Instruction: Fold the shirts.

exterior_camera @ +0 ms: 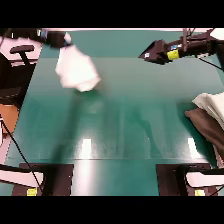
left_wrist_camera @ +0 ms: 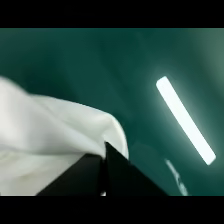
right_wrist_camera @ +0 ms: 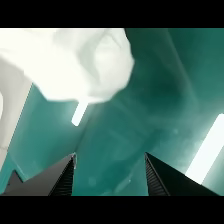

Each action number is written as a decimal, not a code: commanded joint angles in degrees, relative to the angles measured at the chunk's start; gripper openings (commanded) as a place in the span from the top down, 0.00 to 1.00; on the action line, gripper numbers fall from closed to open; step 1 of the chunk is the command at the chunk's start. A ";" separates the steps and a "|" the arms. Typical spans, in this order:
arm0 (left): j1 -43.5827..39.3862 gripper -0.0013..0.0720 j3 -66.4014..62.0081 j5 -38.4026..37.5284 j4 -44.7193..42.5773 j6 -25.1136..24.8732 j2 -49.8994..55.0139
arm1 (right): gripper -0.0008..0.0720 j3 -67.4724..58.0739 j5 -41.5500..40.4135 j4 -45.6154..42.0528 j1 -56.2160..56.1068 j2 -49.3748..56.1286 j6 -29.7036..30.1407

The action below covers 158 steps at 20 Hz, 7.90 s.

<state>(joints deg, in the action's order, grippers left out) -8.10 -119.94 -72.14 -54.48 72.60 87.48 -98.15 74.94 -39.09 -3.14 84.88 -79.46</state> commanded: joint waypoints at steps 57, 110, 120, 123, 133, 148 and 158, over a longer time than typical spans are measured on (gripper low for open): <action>-0.31 0.95 5.97 -3.72 -41.46 -1.07 -30.60 | 0.97 -17.88 -12.02 7.58 2.29 -3.08 4.35; 30.27 0.21 92.26 9.90 21.40 -16.22 -20.76 | 0.15 40.92 -13.42 -4.09 22.80 -19.52 17.05; 30.27 0.95 90.27 11.52 25.35 -23.69 -18.27 | 0.18 40.61 -11.13 -3.93 22.27 -17.92 17.00; 30.27 0.95 85.59 8.61 24.22 -23.58 -18.27 | 0.18 38.93 -6.69 -3.61 22.18 -11.02 17.07; 30.27 0.95 82.14 5.29 23.43 -23.54 -18.27 | 0.17 18.88 -1.77 -0.48 11.52 14.73 16.68; 30.27 0.95 82.14 3.91 23.47 -23.10 -18.27 | 0.21 17.90 -6.21 -1.60 1.88 20.72 15.45; 30.27 0.95 82.14 3.74 23.45 -23.17 -18.27 | 0.30 17.90 -0.81 -12.04 2.91 20.72 15.41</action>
<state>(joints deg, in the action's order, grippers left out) 22.15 -37.74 -68.40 -31.00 49.43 69.21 -80.29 73.54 -47.00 -0.80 105.49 -63.99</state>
